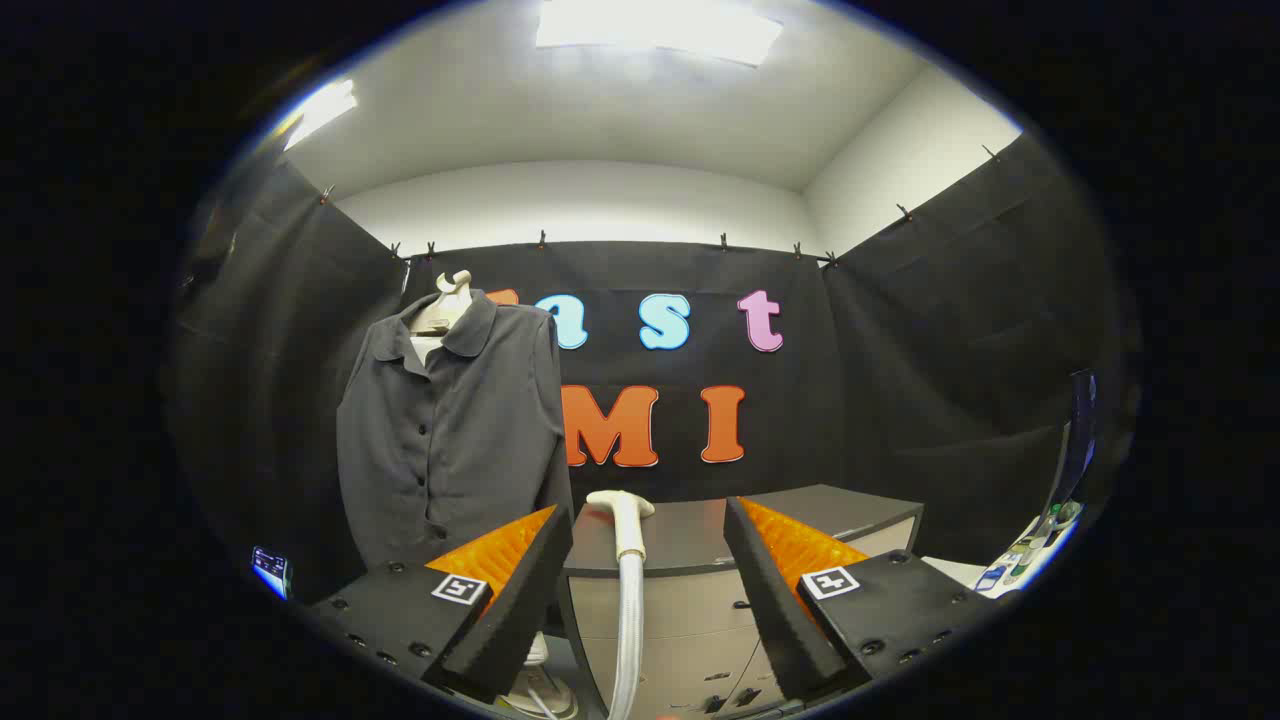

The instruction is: Iron the clothes twice with a garment steamer, once on the left side and once on the right side.

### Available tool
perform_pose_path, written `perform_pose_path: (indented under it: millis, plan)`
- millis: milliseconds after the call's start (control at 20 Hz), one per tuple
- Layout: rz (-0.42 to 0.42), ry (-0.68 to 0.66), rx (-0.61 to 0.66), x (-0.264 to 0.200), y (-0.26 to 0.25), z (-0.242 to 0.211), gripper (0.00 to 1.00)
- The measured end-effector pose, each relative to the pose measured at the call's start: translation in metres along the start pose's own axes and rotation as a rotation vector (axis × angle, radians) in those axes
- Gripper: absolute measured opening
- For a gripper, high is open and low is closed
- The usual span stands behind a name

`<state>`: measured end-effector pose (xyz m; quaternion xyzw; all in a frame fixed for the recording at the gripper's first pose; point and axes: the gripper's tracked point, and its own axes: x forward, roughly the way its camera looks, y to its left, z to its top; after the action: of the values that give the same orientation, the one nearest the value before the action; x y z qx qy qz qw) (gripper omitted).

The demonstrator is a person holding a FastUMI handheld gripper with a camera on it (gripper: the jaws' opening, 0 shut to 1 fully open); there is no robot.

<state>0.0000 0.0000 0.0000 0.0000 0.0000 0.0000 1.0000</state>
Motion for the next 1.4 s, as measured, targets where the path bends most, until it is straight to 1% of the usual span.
perform_pose_path:
  millis: [1400]
  plan:
    - [0.011,0.021,-0.008,0.018,0.011,-0.018,0.98]
